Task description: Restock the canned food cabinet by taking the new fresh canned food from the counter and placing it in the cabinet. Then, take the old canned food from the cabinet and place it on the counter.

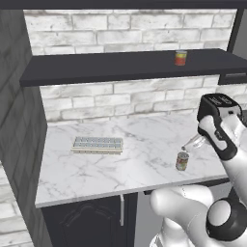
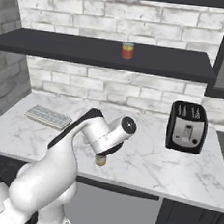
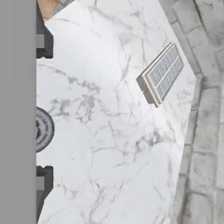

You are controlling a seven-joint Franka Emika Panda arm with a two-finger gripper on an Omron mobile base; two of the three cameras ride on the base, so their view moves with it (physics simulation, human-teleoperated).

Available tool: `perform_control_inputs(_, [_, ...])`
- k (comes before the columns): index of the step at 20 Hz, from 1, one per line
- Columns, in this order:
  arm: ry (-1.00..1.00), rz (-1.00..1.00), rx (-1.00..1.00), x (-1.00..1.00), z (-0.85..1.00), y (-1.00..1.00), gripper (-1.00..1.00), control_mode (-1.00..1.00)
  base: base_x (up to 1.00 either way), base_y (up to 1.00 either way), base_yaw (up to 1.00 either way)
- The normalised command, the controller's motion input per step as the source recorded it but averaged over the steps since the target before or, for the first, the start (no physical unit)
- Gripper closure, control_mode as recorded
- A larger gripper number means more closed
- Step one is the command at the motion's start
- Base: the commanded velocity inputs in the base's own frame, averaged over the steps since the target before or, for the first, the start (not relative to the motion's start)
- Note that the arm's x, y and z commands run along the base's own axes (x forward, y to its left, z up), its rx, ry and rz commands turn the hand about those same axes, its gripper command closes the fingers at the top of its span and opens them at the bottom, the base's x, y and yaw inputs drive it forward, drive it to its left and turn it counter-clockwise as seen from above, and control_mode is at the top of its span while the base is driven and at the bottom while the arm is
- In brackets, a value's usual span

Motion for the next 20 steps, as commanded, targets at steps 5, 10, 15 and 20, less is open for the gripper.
perform_control_inputs(5, [-0.03,0.0,0.0,-0.84,1.0,0.07,-1.0,-1.0,0.0,0.0,0.0])
perform_control_inputs(10, [-0.01,0.0,0.0,-1.0,1.0,0.16,-1.0,-1.0,0.0,0.0,0.0])
perform_control_inputs(15, [0.0,-0.03,0.0,-1.0,1.0,0.02,-1.0,-1.0,0.0,0.0,0.0])
perform_control_inputs(20, [-0.12,0.03,0.01,-1.0,0.59,-0.19,-1.0,-1.0,0.0,0.0,0.0])
